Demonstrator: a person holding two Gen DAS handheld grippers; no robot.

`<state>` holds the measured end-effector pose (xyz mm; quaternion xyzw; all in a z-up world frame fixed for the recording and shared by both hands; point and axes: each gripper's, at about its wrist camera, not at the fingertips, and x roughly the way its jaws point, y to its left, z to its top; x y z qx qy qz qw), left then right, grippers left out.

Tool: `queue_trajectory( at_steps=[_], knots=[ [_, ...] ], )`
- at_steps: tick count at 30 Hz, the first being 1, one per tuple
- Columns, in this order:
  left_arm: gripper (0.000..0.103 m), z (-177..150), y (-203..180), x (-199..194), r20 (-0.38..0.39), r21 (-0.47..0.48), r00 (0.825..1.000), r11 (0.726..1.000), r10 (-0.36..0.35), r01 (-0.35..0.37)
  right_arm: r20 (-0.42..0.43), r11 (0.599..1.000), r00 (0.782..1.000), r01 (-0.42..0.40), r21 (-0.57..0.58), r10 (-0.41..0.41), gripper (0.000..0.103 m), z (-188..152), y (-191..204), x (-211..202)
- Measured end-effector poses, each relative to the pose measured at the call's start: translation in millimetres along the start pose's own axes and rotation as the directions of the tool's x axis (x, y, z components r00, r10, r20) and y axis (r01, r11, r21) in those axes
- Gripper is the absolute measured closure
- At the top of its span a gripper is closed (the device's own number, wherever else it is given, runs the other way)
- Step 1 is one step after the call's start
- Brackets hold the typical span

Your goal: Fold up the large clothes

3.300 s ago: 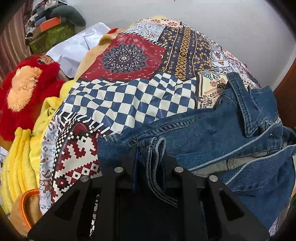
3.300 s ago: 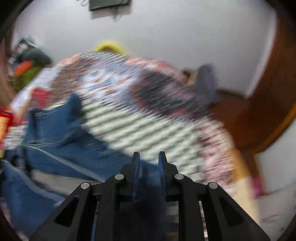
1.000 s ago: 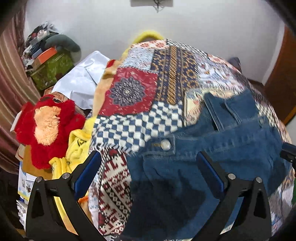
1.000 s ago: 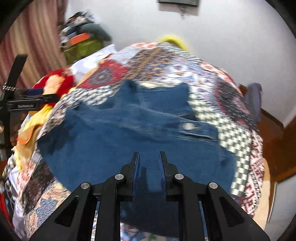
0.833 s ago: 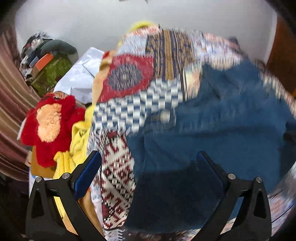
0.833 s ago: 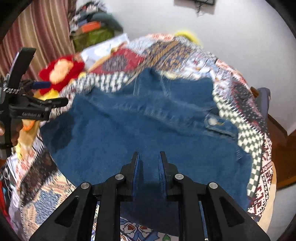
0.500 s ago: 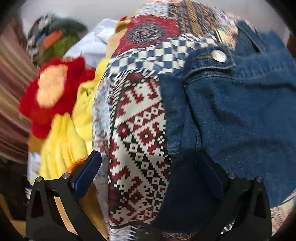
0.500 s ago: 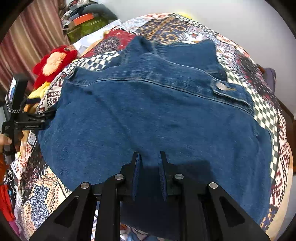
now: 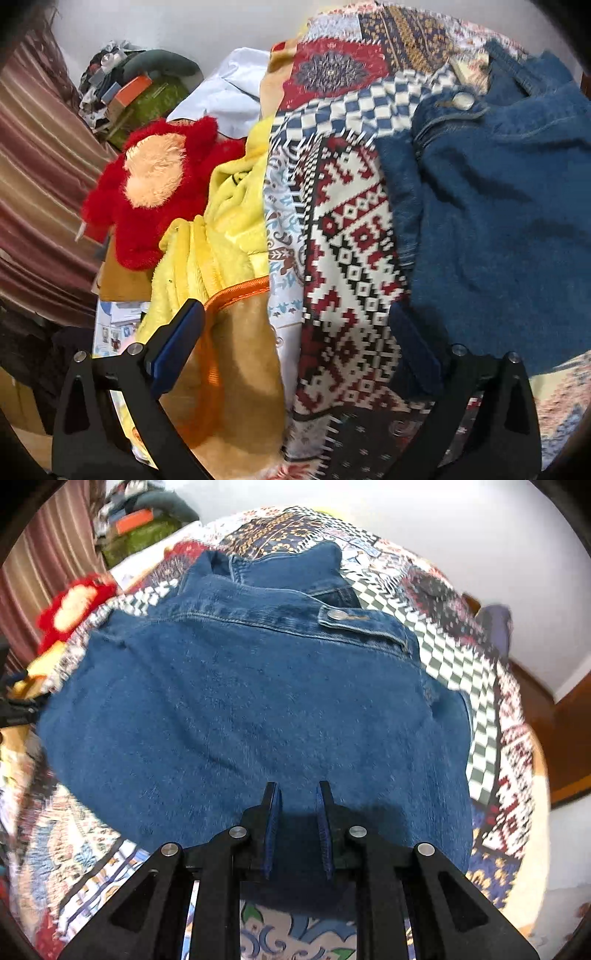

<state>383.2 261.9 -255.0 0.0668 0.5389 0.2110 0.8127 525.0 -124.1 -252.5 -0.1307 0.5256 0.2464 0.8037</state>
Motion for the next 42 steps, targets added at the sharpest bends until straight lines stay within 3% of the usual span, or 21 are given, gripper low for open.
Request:
queue_trajectory(
  at_steps=[3, 6, 9, 16, 18, 21, 25, 30, 32, 33, 34, 35, 36, 37, 40, 42],
  knots=[
    [0.002, 6, 4, -19, 0.013, -0.086, 0.994, 0.990, -0.112, 0.113, -0.004, 0.996, 0.998, -0.055, 0.065, 0.055, 0.088, -2, -13, -7],
    [0.002, 14, -1, -36, 0.051, -0.124, 0.977, 0.970, -0.206, 0.211, -0.003, 0.995, 1.000, -0.013, 0.096, 0.014, 0.087, 0, -15, -17],
    [0.002, 26, -23, -53, 0.079, -0.097, 0.955, 0.951, -0.287, 0.294, 0.023, 0.994, 1.000, -0.018, 0.105, 0.016, 0.087, 5, -18, -28],
    [0.002, 48, -99, -62, 0.073, 0.018, 0.910, 0.913, -0.407, 0.407, 0.050, 0.998, 0.999, -0.009, 0.059, 0.006, 0.087, 26, 0, -25],
    [0.002, 49, -125, -55, 0.048, 0.053, 0.906, 0.907, -0.421, 0.419, 0.045, 0.998, 0.998, 0.045, 0.049, -0.047, 0.087, 28, 4, -13],
    [0.001, 44, -151, -39, 0.015, 0.102, 0.926, 0.921, -0.378, 0.375, -0.015, 0.987, 0.987, 0.160, 0.024, -0.159, 0.087, 25, 5, 14],
    [0.000, 36, -147, -33, 0.041, 0.085, 0.915, 0.914, -0.401, 0.397, 0.024, 0.982, 0.982, 0.186, -0.023, -0.186, 0.087, 15, 4, 16],
    [0.000, 27, -131, -29, 0.044, 0.043, 0.915, 0.916, -0.400, 0.399, 0.036, 0.976, 0.978, 0.205, -0.068, -0.203, 0.086, 8, 5, 15],
    [0.000, 24, -128, -30, 0.043, 0.030, 0.919, 0.920, -0.393, 0.392, 0.032, 0.975, 0.976, 0.215, -0.061, -0.213, 0.079, 8, 3, 14],
    [0.000, 22, -126, -30, 0.047, 0.028, 0.926, 0.927, -0.374, 0.373, 0.031, 0.971, 0.973, 0.230, -0.060, -0.229, 0.068, 7, 2, 14],
    [0.000, 20, -124, -31, 0.049, 0.029, 0.935, 0.936, -0.352, 0.351, 0.029, 0.963, 0.965, 0.261, -0.062, -0.260, 0.046, 6, 0, 14],
    [0.000, 19, -122, -30, 0.046, 0.031, 0.941, 0.942, -0.335, 0.334, 0.034, 0.948, 0.951, 0.310, -0.065, -0.309, 0.033, 6, 0, 15],
    [0.000, 17, -119, -30, 0.044, 0.028, 0.943, 0.944, -0.329, 0.329, 0.045, 0.931, 0.933, 0.359, -0.063, -0.357, 0.012, 4, -2, 14],
    [0.000, 14, -116, -29, 0.042, 0.021, 0.944, 0.945, -0.328, 0.328, 0.053, 0.924, 0.925, 0.379, -0.058, -0.376, 0.007, 1, -6, 13],
    [0.000, 10, -103, -32, 0.037, -0.006, 0.942, 0.943, -0.333, 0.333, 0.023, 0.960, 0.960, 0.280, 0.006, -0.280, 0.007, -6, -25, 8],
    [0.000, 6, -94, -35, 0.047, -0.008, 0.960, 0.961, -0.275, 0.276, 0.006, 0.974, 0.975, 0.220, 0.058, -0.220, 0.007, -9, -36, 2]
  ],
)
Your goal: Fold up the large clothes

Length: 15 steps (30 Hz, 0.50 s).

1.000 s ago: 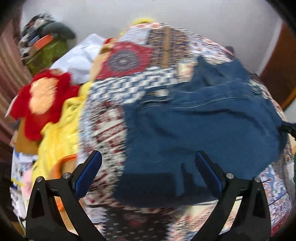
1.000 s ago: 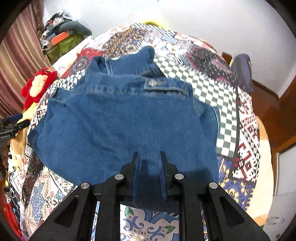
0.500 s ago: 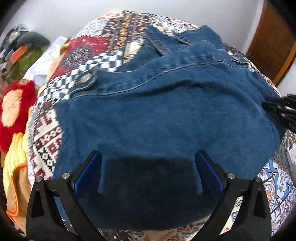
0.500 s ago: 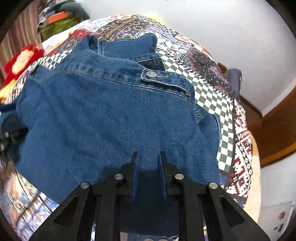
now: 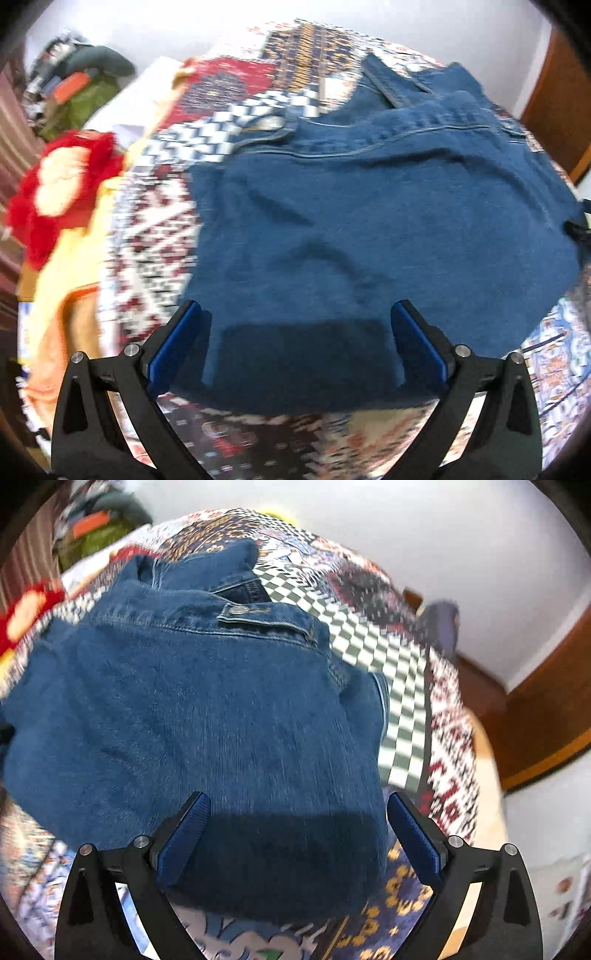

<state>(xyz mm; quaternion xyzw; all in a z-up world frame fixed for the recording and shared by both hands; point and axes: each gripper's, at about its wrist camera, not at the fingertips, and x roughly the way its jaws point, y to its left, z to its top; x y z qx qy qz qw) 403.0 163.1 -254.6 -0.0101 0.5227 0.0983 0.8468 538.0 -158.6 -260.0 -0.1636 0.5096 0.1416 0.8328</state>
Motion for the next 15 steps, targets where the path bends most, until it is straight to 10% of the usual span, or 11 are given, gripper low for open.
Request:
queue_trajectory(
  at_steps=[15],
  knots=[
    [0.000, -40, 60, -41, 0.024, -0.230, 0.999, 0.972, -0.033, 0.037, 0.115, 0.999, 0.992, -0.042, -0.019, 0.044, 0.007, 11, 30, -66]
  ],
)
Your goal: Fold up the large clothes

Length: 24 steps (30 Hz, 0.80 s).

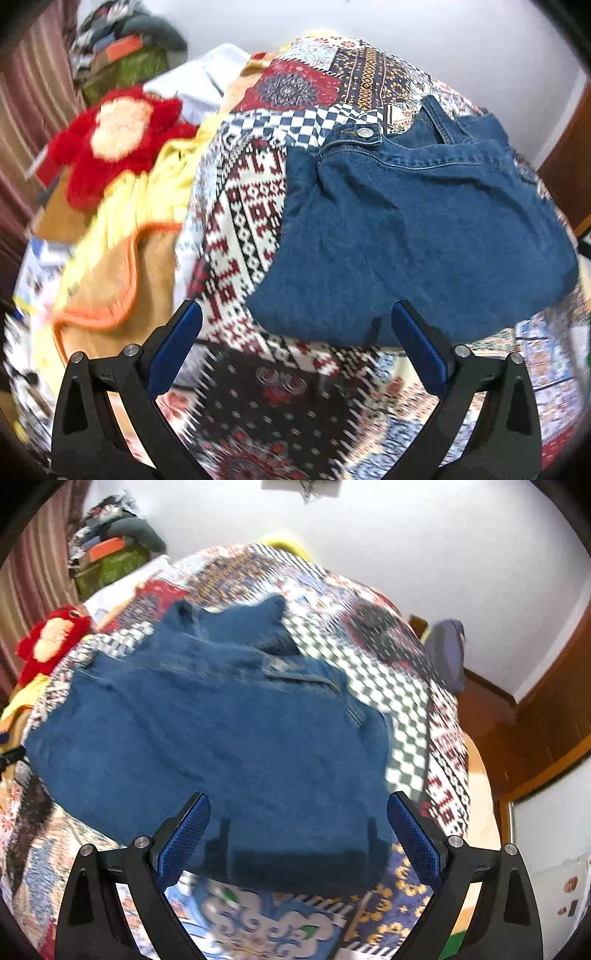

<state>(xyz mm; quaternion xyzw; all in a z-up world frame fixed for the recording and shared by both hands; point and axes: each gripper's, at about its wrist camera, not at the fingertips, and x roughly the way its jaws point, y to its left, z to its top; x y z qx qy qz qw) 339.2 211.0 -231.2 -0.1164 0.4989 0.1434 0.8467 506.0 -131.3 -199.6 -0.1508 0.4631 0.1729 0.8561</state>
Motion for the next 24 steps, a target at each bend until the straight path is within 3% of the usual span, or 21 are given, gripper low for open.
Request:
queue_trajectory(
  at_steps=[4, 7, 11, 14, 16, 17, 21, 22, 24],
  knots=[
    [0.000, -8, -2, 6, -0.034, -0.078, 0.996, 0.994, -0.078, 0.075, 0.014, 0.998, 0.999, -0.049, -0.042, 0.049, 0.007, 9, 30, -3],
    [0.000, -11, -7, 21, -0.068, -0.144, 0.984, 0.978, -0.163, 0.152, -0.004, 0.993, 0.997, -0.080, -0.085, 0.080, 0.007, 11, 55, 2],
    [0.000, -12, -14, 52, -0.150, -0.244, 0.940, 0.933, -0.307, 0.266, -0.059, 0.982, 0.990, -0.138, -0.126, 0.132, 0.007, 7, 83, 19],
    [0.000, -12, -15, 70, -0.163, -0.330, 0.892, 0.876, -0.421, 0.353, -0.118, 0.974, 0.983, -0.161, -0.157, 0.143, 0.007, -1, 101, 36],
    [0.000, -13, -15, 83, -0.161, -0.399, 0.841, 0.813, -0.517, 0.423, -0.140, 0.971, 0.979, -0.172, -0.168, 0.150, 0.007, -7, 108, 46],
    [0.000, -14, -15, 91, -0.151, -0.451, 0.807, 0.766, -0.571, 0.458, -0.140, 0.971, 0.978, -0.174, -0.162, 0.151, 0.007, -9, 108, 48],
    [0.000, -5, -15, 97, -0.079, -0.484, 0.790, 0.717, -0.607, 0.502, -0.166, 0.966, 0.964, -0.230, -0.118, 0.209, 0.007, -7, 99, 53],
    [0.000, -2, -14, 98, -0.045, -0.502, 0.785, 0.693, -0.618, 0.517, -0.172, 0.964, 0.960, -0.243, -0.104, 0.223, 0.007, -7, 96, 54],
    [0.000, 2, -12, 102, -0.001, -0.531, 0.784, 0.665, -0.620, 0.525, -0.175, 0.963, 0.956, -0.255, -0.090, 0.237, 0.007, -5, 93, 56]
  ],
)
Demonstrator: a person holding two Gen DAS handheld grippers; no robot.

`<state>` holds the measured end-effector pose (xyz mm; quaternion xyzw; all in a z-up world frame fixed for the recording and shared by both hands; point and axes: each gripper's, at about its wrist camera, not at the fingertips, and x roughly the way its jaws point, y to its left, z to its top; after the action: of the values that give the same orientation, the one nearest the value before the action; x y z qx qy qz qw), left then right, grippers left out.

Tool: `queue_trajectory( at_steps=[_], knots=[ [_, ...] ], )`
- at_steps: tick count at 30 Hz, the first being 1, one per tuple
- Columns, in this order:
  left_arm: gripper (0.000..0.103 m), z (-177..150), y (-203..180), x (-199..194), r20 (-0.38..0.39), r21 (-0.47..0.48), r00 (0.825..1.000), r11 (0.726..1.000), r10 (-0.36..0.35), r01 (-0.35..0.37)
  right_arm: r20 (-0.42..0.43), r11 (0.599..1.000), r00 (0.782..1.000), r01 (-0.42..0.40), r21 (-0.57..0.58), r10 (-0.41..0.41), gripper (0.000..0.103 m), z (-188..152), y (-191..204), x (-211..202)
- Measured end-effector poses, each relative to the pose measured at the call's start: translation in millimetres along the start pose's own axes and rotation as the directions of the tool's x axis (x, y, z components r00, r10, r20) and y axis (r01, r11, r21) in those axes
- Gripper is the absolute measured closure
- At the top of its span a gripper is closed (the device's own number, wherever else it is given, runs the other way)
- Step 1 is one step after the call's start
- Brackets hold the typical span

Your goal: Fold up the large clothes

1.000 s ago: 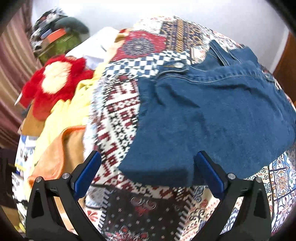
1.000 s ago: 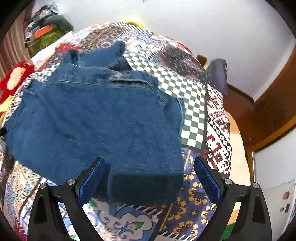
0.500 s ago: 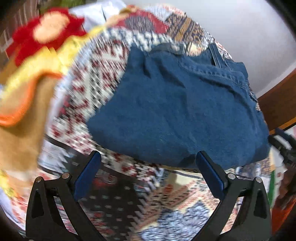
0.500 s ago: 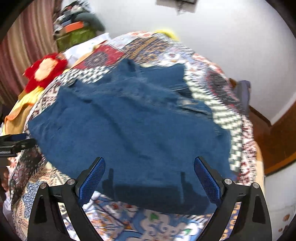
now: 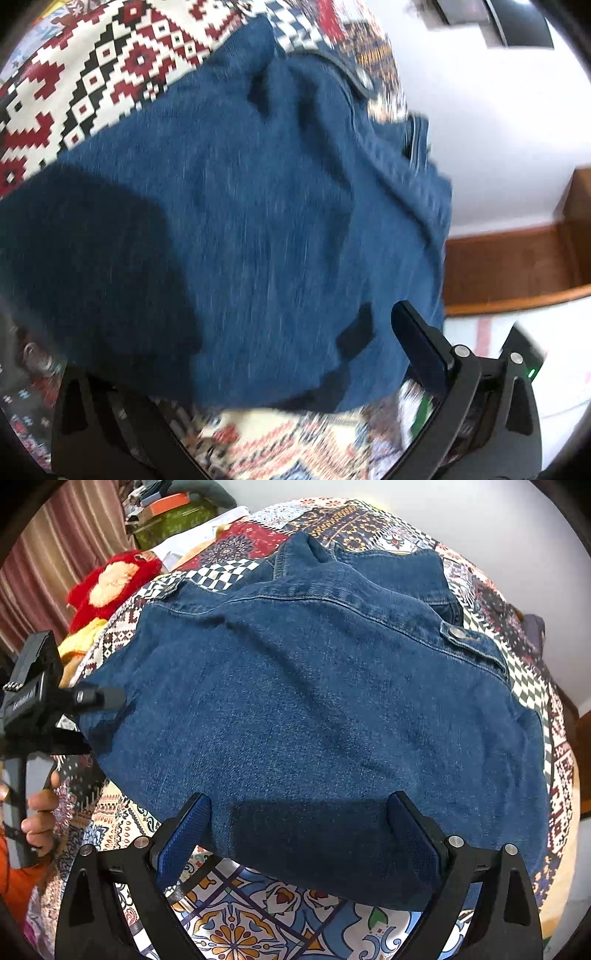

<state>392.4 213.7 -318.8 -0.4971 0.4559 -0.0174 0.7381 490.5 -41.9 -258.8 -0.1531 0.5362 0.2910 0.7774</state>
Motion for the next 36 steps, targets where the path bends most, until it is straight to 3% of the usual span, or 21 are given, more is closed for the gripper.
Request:
queue_trajectory(
  at_steps=[2, 4, 9, 13, 21, 26, 28, 31, 36],
  knots=[
    [0.002, 7, 1, 2, 0.058, -0.028, 0.998, 1.000, 0.006, -0.005, 0.001, 1.000, 1.000, -0.004, 0.002, 0.004, 0.007, 0, -1, 1],
    [0.019, 8, 0, -1, 0.124, -0.044, 0.991, 0.998, 0.057, -0.052, 0.002, 1.000, 1.000, -0.002, 0.006, 0.002, 0.007, 0, 0, 0],
    [0.057, 6, -28, -15, 0.233, 0.073, 0.958, 0.980, 0.165, -0.187, 0.004, 1.000, 1.000, 0.005, -0.003, -0.005, 0.007, 0, 0, -8],
    [0.069, 1, -59, -41, 0.345, 0.190, 0.923, 0.950, 0.172, -0.248, 0.019, 1.000, 1.000, 0.010, 0.016, -0.010, 0.007, 4, -5, -19],
    [0.072, -16, -109, -111, 0.521, 0.281, 0.843, 0.906, 0.132, -0.316, 0.137, 0.998, 0.990, 0.017, 0.068, -0.026, 0.007, 18, 2, -52],
    [0.072, -33, -144, -136, 0.616, 0.347, 0.777, 0.840, 0.131, -0.417, 0.120, 0.999, 0.992, -0.035, -0.001, 0.035, 0.007, 30, 39, -35],
    [0.072, -36, -153, -134, 0.632, 0.374, 0.764, 0.813, 0.130, -0.447, 0.090, 0.997, 0.993, -0.067, -0.038, 0.071, 0.007, 32, 56, -19],
    [0.072, -45, -164, -125, 0.627, 0.417, 0.767, 0.773, 0.137, -0.479, 0.047, 0.995, 0.996, -0.075, -0.059, 0.078, 0.007, 29, 74, 6],
    [0.072, -55, -180, -98, 0.650, 0.464, 0.743, 0.688, 0.163, -0.558, -0.019, 0.987, 0.987, -0.160, -0.023, 0.160, 0.004, 27, 67, 24]
  ],
)
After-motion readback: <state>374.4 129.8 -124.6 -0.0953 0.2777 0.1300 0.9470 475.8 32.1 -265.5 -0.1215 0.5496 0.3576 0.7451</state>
